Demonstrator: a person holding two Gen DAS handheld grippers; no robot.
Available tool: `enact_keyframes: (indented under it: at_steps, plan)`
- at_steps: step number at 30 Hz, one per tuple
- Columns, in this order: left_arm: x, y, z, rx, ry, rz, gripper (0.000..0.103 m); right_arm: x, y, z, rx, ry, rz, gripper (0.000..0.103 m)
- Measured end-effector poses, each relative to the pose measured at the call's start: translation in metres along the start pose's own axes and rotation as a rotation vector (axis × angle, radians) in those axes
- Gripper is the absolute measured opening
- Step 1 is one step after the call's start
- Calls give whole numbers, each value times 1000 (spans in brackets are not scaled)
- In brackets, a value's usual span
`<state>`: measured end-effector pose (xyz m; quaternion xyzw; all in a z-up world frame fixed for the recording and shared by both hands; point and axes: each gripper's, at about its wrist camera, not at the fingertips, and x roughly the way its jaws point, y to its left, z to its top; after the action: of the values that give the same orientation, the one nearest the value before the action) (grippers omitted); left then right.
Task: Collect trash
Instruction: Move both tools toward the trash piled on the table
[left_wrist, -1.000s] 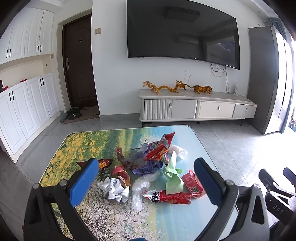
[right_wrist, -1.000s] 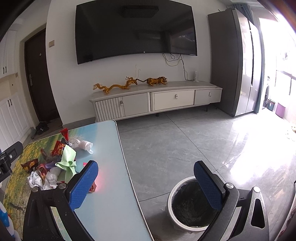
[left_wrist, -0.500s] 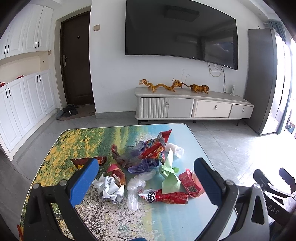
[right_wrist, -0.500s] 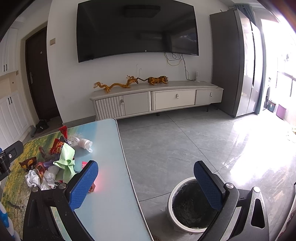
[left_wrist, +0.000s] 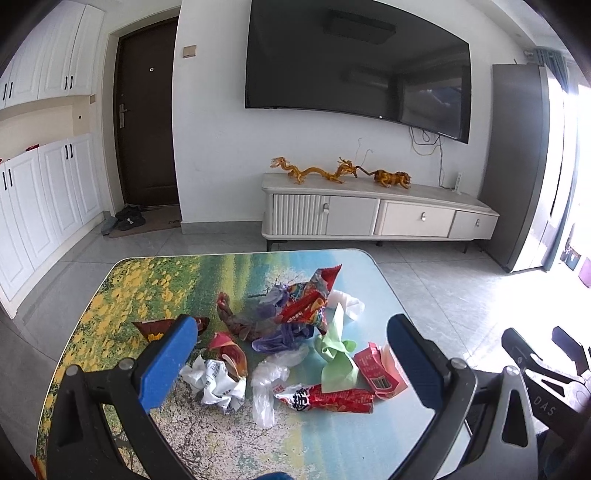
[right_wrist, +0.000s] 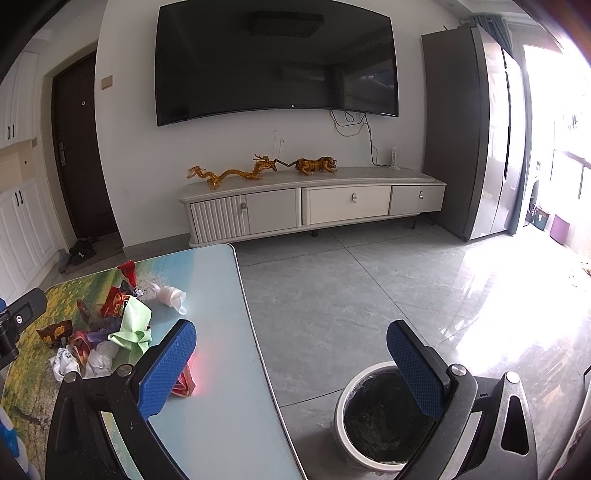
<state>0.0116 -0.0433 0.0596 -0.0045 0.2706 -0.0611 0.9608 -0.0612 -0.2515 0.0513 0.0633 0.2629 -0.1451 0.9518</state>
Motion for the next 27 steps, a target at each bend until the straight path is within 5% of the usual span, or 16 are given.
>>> enact_keyframes:
  at_steps: [27]
  plan:
    - [-8,50,17,11,-4,-34,103,-14,27,24,-56,-8,70,103]
